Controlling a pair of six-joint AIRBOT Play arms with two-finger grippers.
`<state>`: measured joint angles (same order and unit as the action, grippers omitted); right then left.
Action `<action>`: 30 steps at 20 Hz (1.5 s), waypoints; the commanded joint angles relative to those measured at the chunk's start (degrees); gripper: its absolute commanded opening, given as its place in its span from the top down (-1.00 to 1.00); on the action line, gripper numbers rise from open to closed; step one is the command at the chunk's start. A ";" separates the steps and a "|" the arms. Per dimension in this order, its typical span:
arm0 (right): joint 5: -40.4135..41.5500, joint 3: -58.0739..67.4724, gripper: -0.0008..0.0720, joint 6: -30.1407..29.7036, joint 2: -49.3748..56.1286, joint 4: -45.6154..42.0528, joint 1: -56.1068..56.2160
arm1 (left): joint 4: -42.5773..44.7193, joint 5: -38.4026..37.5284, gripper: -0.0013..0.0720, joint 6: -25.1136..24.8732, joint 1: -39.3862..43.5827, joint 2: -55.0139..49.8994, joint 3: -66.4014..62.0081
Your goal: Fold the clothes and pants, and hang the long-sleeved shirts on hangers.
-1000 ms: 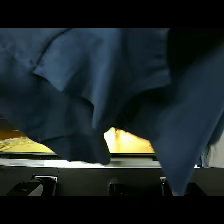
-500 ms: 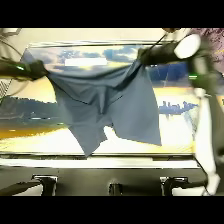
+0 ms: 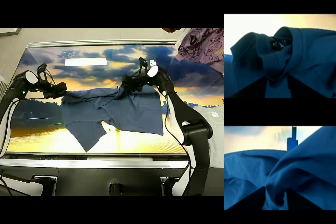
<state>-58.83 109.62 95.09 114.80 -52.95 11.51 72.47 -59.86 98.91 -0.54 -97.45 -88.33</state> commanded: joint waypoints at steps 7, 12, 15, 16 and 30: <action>-32.24 0.04 -0.31 -13.55 -12.74 -1.51 -12.59 | 5.03 -16.61 -0.68 1.92 -13.44 9.33 -1.22; -32.28 -19.41 -0.31 -18.27 -24.72 1.49 -25.22 | 6.67 -17.70 -0.68 0.57 -18.45 17.70 7.65; -28.22 -38.36 -0.31 -22.53 -31.69 1.49 -31.89 | 6.64 -17.81 -0.68 0.57 -18.69 20.11 12.37; -27.08 -43.41 -0.31 -23.39 -33.18 1.49 -34.01 | 6.64 -17.79 -0.67 0.57 -18.45 20.20 13.03; -13.03 -61.64 -0.31 -26.84 -34.56 -4.55 -39.89 | 6.60 -17.05 -0.68 0.81 -17.88 20.02 13.60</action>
<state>-75.50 50.61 68.53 80.31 -56.86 -28.23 79.13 -76.95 99.48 -18.61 -77.47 -74.76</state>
